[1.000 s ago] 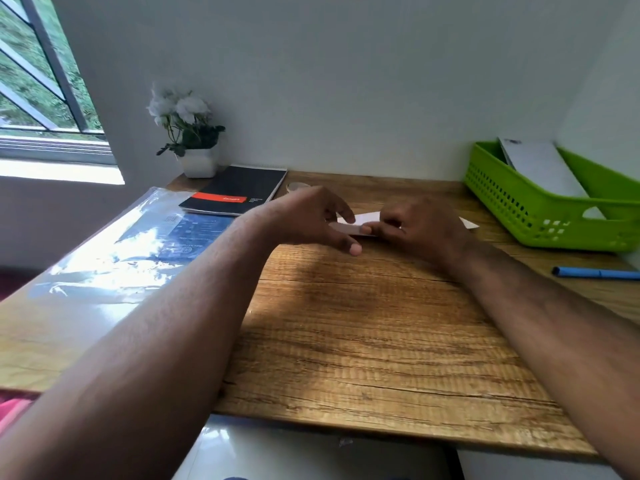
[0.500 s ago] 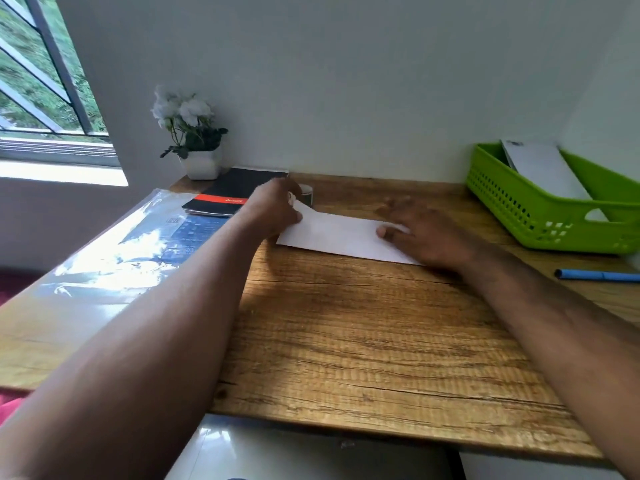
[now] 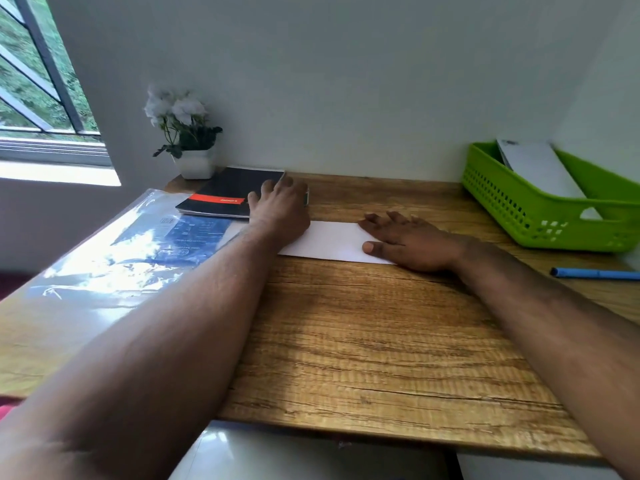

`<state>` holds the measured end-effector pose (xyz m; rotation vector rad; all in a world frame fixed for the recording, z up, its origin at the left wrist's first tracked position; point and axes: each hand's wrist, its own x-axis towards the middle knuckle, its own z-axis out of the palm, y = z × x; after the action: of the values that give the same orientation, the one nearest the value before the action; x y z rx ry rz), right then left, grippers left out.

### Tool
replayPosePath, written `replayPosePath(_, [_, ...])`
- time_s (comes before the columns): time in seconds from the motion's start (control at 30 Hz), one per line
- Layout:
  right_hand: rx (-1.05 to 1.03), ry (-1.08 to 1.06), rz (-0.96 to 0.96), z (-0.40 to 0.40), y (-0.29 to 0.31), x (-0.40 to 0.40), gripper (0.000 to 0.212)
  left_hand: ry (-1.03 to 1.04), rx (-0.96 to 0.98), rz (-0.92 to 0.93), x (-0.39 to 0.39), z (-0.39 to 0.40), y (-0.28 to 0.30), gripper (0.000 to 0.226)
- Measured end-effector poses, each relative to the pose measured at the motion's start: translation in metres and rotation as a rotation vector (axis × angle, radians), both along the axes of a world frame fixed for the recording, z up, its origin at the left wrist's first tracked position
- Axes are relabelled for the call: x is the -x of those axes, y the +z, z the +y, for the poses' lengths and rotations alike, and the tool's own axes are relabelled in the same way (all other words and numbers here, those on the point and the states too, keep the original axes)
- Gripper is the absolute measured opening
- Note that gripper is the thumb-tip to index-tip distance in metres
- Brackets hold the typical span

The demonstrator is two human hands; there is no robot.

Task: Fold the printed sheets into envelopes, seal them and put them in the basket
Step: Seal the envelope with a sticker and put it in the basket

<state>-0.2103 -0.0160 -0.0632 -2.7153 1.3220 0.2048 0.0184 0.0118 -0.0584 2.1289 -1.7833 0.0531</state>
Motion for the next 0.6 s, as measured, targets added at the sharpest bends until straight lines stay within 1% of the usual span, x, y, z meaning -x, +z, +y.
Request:
replayPosePath(0.07, [-0.008, 0.013, -0.001, -0.001, 0.001, -0.001, 0.065, 0.023, 0.019, -0.021, 0.000, -0.003, -0.001, 0.045])
replayPosePath(0.17, [-0.010, 0.014, -0.007, -0.002, -0.001, -0.003, 0.065, 0.031, 0.110, -0.016, 0.001, -0.001, -0.001, 0.032])
replayPosePath(0.23, [0.057, 0.022, -0.037, -0.002, -0.001, -0.002, 0.064, 0.025, 0.204, -0.013, 0.001, 0.001, 0.001, 0.020])
replayPosePath(0.27, [0.140, 0.045, -0.089, 0.000, 0.000, -0.002, 0.062, 0.002, 0.270, 0.016, 0.002, 0.001, 0.003, 0.015])
replayPosePath(0.3, [0.243, 0.076, -0.187, 0.002, 0.003, -0.003, 0.059, -0.039, 0.335, 0.100, 0.004, 0.000, 0.004, 0.008])
replayPosePath(0.33, [0.334, 0.102, -0.336, 0.005, 0.006, -0.004, 0.055, -0.107, 0.389, 0.258, 0.008, 0.000, 0.005, 0.004])
replayPosePath(0.37, [0.394, 0.107, -0.511, 0.008, 0.010, -0.005, 0.049, -0.186, 0.414, 0.472, 0.013, 0.002, 0.007, 0.009])
replayPosePath(0.43, [0.408, 0.070, -0.818, 0.013, 0.014, -0.006, 0.042, -0.314, 0.370, 0.886, 0.023, 0.011, 0.013, 0.014])
replayPosePath(0.47, [0.386, 0.049, -0.918, 0.015, 0.016, -0.006, 0.041, -0.365, 0.334, 1.010, 0.027, 0.016, 0.016, 0.015])
replayPosePath(0.53, [0.325, 0.028, -1.012, 0.016, 0.016, -0.004, 0.045, -0.426, 0.262, 1.130, 0.035, 0.023, 0.020, 0.022])
replayPosePath(0.6, [0.281, 0.044, -1.061, 0.016, 0.015, -0.001, 0.052, -0.445, 0.209, 1.165, 0.042, 0.026, 0.021, 0.023])
